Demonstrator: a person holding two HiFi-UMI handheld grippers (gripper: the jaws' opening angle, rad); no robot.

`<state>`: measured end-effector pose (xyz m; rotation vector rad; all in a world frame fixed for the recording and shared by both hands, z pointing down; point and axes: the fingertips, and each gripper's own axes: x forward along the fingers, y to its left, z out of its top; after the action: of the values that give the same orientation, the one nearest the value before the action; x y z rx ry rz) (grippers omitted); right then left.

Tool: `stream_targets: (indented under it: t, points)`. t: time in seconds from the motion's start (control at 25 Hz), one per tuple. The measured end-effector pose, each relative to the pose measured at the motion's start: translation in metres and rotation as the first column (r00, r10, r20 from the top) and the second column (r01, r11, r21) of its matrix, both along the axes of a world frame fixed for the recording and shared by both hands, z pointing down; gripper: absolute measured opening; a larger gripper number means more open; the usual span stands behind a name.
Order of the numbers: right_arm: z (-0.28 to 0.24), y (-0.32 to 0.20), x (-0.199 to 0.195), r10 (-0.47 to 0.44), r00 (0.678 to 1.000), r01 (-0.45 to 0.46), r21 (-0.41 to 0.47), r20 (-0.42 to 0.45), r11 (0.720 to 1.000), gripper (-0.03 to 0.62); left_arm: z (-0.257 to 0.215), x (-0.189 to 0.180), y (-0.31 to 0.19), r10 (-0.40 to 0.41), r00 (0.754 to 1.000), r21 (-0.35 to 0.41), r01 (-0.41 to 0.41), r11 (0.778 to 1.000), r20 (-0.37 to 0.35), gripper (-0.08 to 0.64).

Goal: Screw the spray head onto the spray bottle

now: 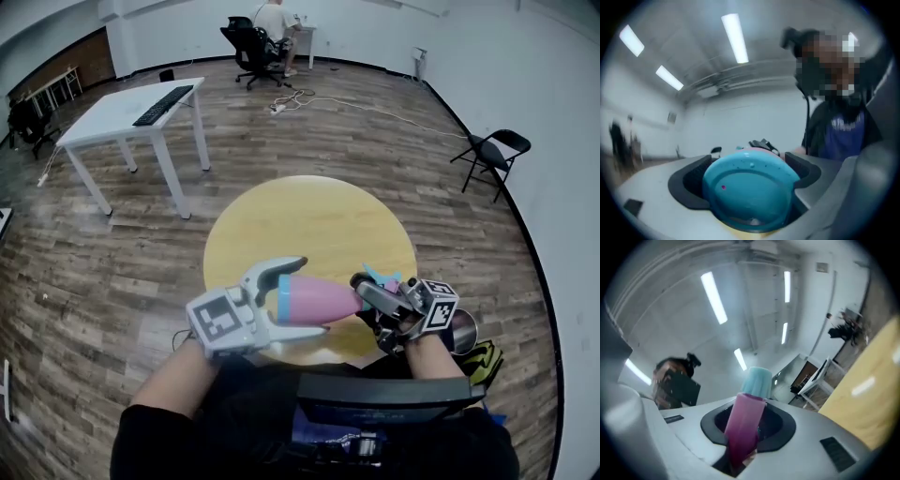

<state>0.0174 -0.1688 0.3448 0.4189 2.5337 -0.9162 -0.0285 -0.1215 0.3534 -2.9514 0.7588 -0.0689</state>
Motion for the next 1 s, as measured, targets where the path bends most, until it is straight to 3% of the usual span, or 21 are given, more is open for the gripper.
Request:
stream_targets:
  t: [0.04, 0.08, 0.12, 0.16, 0.2, 0.24, 0.32, 0.4, 0.44, 0.48, 0.52, 0.6, 0.64, 0.68, 0.72, 0.76, 0.8, 0.92, 1.0]
  points:
    - [0.001, -0.007, 0.004, -0.035, 0.998, 0.043, -0.128, 0.059, 0.991, 0.075, -0.001, 0.006, 0.007, -0.069, 0.981, 0.221, 0.028, 0.975, 0.18, 0.508]
    - [-0.001, -0.01, 0.006, -0.063, 0.991, 0.088, -0.226, 0.118, 0.97, 0.072, 0.002, 0.012, 0.014, -0.163, 0.933, 0.41, 0.018, 0.912, 0.32, 0.512]
    - [-0.003, -0.009, 0.007, -0.08, 0.984, 0.123, -0.278, 0.16, 0.953, 0.071, 0.005, 0.015, 0.02, -0.245, 0.882, 0.544, -0.015, 0.839, 0.403, 0.512]
    - [-0.004, -0.007, 0.007, -0.09, 0.98, 0.14, -0.291, 0.18, 0.947, 0.071, 0.008, 0.017, 0.026, -0.29, 0.851, 0.611, -0.045, 0.79, 0.437, 0.512]
    - [-0.006, -0.004, 0.006, -0.092, 0.979, 0.142, -0.285, 0.182, 0.948, 0.071, 0.008, 0.016, 0.029, -0.293, 0.849, 0.622, -0.053, 0.782, 0.44, 0.512]
    - [-0.008, -0.002, 0.005, -0.087, 0.981, 0.132, -0.271, 0.172, 0.954, 0.07, 0.005, 0.015, 0.029, -0.267, 0.867, 0.594, -0.04, 0.804, 0.421, 0.512]
    - [-0.015, -0.002, 0.004, -0.053, 0.988, 0.083, -0.21, 0.146, 0.974, 0.057, -0.007, 0.012, 0.024, -0.175, 0.928, 0.48, -0.004, 0.877, 0.328, 0.512]
    - [-0.029, -0.004, 0.01, 0.01, 0.987, 0.009, -0.118, 0.159, 0.993, 0.055, -0.024, 0.002, 0.015, -0.064, 0.991, 0.284, 0.028, 0.958, 0.119, 0.512]
    - [-0.035, -0.006, 0.016, 0.056, 0.983, -0.045, -0.068, 0.175, 0.997, 0.054, -0.029, -0.011, 0.01, -0.028, 0.999, 0.137, 0.033, 0.99, -0.032, 0.511]
    - [-0.038, -0.008, 0.022, 0.113, 0.976, -0.112, -0.016, 0.185, 0.994, 0.054, -0.031, -0.028, 0.004, -0.011, 0.981, -0.018, 0.008, 1.0, -0.195, 0.511]
    - [-0.039, -0.01, 0.028, 0.169, 0.967, -0.179, 0.035, 0.193, 0.983, 0.054, -0.031, -0.046, -0.001, -0.008, 0.935, -0.157, -0.051, 0.986, -0.356, 0.509]
    - [-0.043, -0.008, 0.035, 0.241, 0.95, -0.265, 0.109, 0.199, 0.958, 0.054, -0.03, -0.072, -0.01, -0.038, 0.781, -0.348, -0.234, 0.908, -0.624, 0.511]
    - [-0.044, -0.004, 0.034, 0.257, 0.947, -0.286, 0.146, 0.191, 0.947, 0.054, -0.03, -0.073, -0.013, -0.057, 0.713, -0.393, -0.317, 0.863, -0.699, 0.512]
    - [-0.042, 0.002, 0.03, 0.269, 0.947, -0.301, 0.195, 0.173, 0.934, 0.054, -0.029, -0.066, -0.014, -0.066, 0.681, -0.419, -0.368, 0.83, -0.73, 0.512]
    - [-0.037, 0.009, 0.024, 0.274, 0.95, -0.305, 0.247, 0.151, 0.92, 0.054, -0.026, -0.055, -0.013, -0.066, 0.687, -0.44, -0.385, 0.811, -0.724, 0.512]
    - [-0.032, 0.017, 0.016, 0.272, 0.954, -0.298, 0.291, 0.128, 0.909, 0.054, -0.021, -0.043, -0.012, -0.062, 0.718, -0.459, -0.374, 0.806, -0.693, 0.512]
    - [-0.028, 0.022, 0.009, 0.265, 0.958, -0.288, 0.315, 0.113, 0.904, 0.054, -0.017, -0.032, -0.012, -0.053, 0.756, -0.465, -0.344, 0.816, -0.652, 0.512]
    - [-0.027, 0.014, 0.01, 0.236, 0.966, -0.257, 0.254, 0.108, 0.933, 0.061, -0.023, -0.011, -0.011, 0.019, 0.857, -0.375, -0.244, 0.894, -0.514, 0.512]
    - [-0.027, 0.001, 0.016, 0.195, 0.977, -0.206, 0.149, 0.086, 0.967, 0.061, -0.026, 0.005, -0.002, 0.086, 0.94, -0.228, -0.168, 0.959, -0.329, 0.512]
